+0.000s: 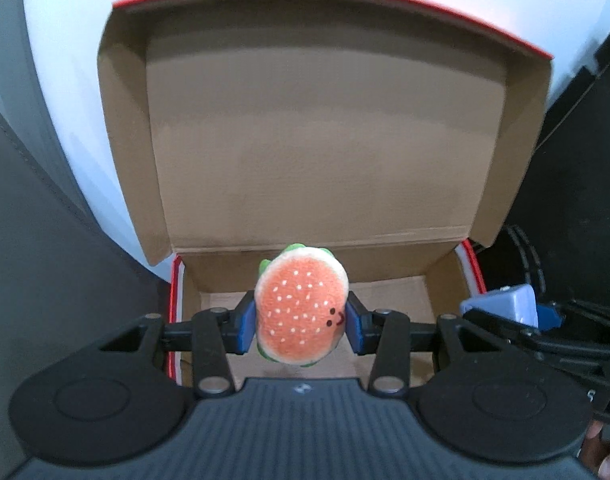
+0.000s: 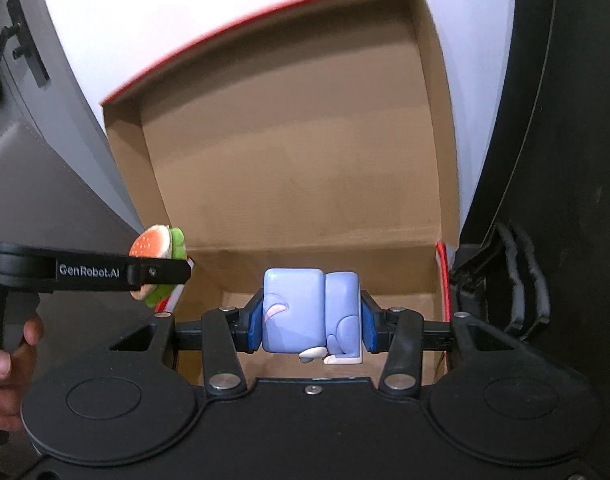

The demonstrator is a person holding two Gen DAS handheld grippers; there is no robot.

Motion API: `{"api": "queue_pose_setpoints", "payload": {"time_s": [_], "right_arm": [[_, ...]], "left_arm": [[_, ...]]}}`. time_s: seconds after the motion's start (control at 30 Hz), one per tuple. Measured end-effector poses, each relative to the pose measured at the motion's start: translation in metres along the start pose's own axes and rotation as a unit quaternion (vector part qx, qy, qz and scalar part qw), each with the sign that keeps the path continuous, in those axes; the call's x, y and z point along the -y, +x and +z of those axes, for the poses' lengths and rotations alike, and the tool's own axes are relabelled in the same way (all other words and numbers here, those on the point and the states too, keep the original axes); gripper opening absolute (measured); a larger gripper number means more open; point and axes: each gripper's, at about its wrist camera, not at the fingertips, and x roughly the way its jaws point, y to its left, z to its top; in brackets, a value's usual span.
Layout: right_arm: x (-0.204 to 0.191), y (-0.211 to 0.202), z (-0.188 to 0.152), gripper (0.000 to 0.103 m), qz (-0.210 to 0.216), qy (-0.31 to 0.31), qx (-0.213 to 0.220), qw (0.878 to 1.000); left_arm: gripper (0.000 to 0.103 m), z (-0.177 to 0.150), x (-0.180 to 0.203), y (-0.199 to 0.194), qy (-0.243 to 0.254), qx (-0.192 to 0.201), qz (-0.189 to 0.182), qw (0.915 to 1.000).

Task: Organize objects
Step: 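Carry the burger with the left tool into the shoebox while the right tool carries the cube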

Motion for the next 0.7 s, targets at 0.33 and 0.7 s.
{"api": "queue_pose_setpoints", "payload": {"time_s": [0.33, 0.7], "right_arm": [[0.011, 0.046, -0.009, 0.045, -0.008, 0.008, -0.041, 0.999], [0.006, 0.096, -0.012, 0.045, -0.009, 0.006, -0.066, 0.998]], "left_arm": [[0.043, -0.007, -0.009, 0.059, -0.01, -0.043, 0.013, 0.9989], [0.043, -0.019, -0.027, 0.126, -0.033, -0.093, 0.026, 0.9948]]}}
